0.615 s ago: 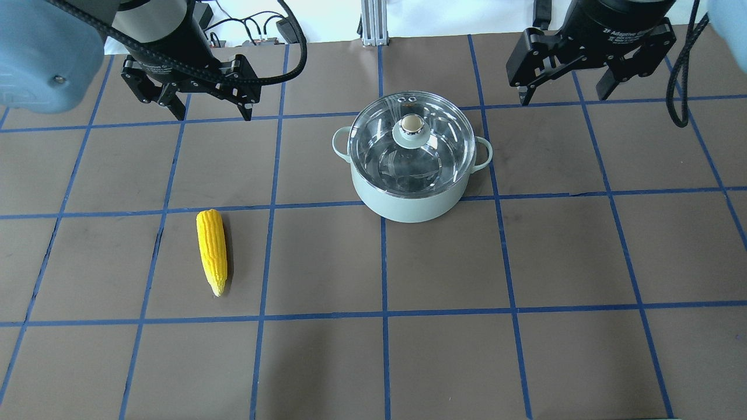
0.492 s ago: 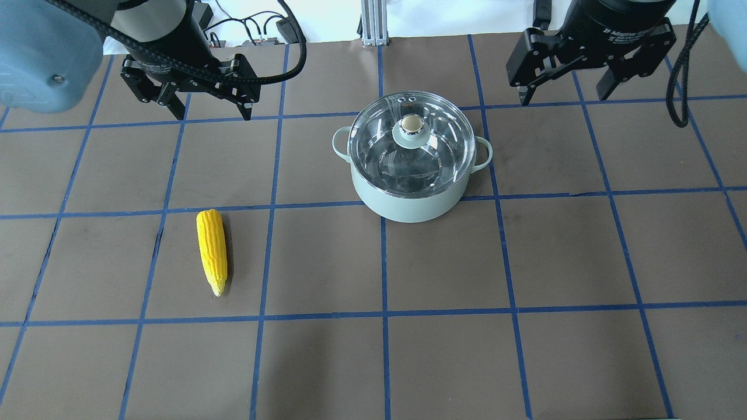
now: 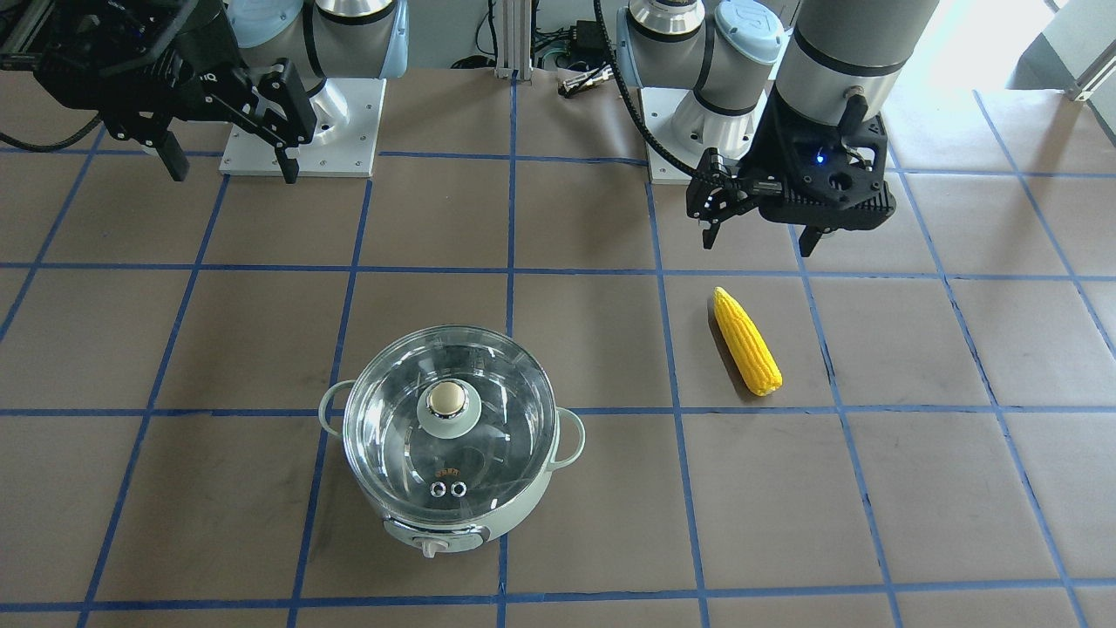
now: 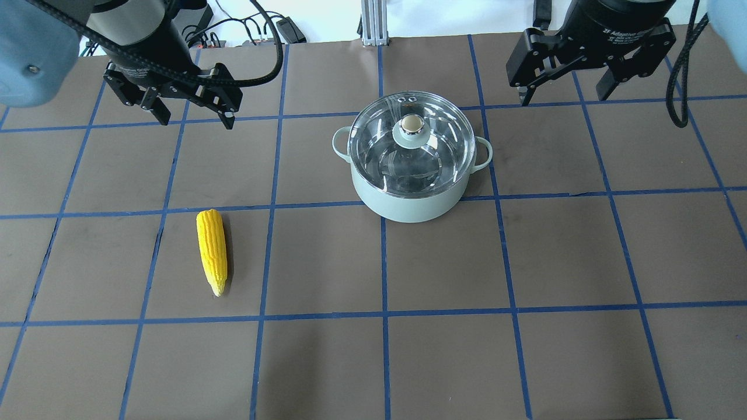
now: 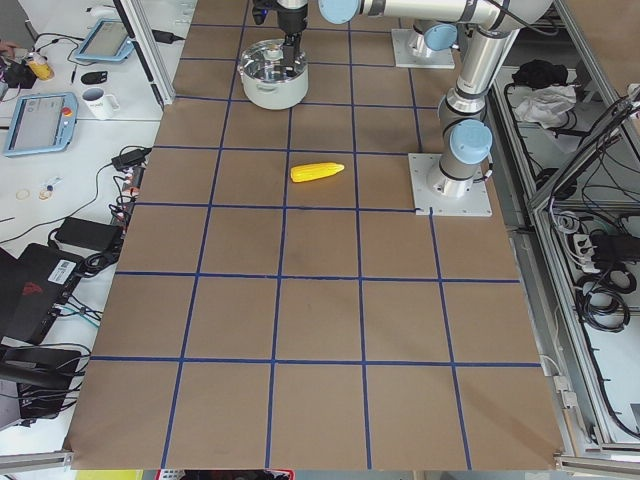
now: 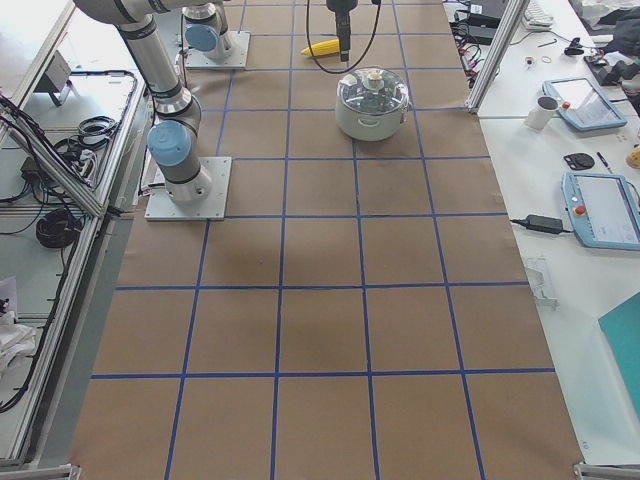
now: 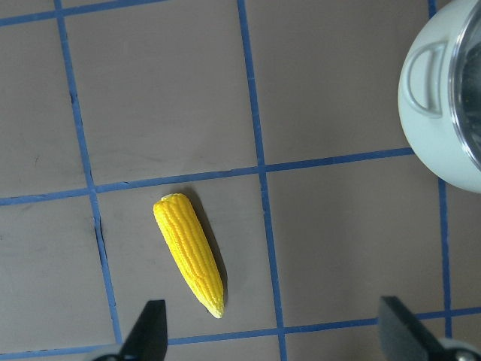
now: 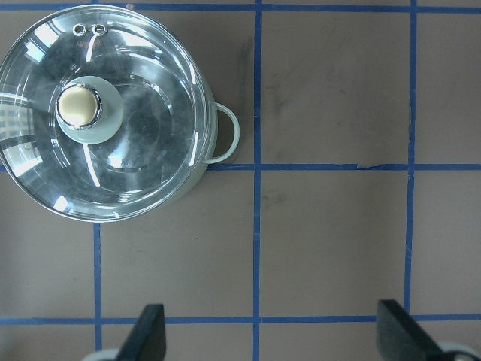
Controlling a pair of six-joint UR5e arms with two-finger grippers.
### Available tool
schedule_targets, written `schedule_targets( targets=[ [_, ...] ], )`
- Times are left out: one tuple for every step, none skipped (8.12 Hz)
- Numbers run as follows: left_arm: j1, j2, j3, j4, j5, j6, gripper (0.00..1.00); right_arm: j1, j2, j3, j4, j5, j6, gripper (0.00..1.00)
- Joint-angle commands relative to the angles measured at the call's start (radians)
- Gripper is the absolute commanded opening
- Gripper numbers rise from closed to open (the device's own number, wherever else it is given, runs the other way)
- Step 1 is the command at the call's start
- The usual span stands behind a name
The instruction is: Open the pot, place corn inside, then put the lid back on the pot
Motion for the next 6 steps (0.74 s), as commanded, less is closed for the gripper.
schedule_targets(
  targets=[
    [0.174,-0.022,-0.008,-0.004,-0.031,0.054,1.0,0.001,0.007,0.0,0.0,0.001,0.0,1.0],
    [0.2,-0.035,-0.028,0.019,-0.022,0.07,1.0,0.0,0.009,0.0,0.0,0.0,-0.001,1.0],
    [0.222,-0.065,-0.086,0.126,-0.019,0.076,1.0,0.004,0.007,0.002,0.014,-0.002,-0.002,1.0],
    [0.245,-0.096,-0.153,0.233,-0.022,0.073,1.0,0.009,0.012,0.005,0.034,0.004,0.0,1.0],
    [0.248,-0.122,-0.207,0.324,-0.022,0.055,1.0,0.009,0.024,0.018,0.031,0.071,0.002,1.0],
    [0.251,-0.153,-0.264,0.372,-0.033,0.001,1.0,0.009,0.035,0.02,0.028,0.105,0.009,1.0]
  ],
)
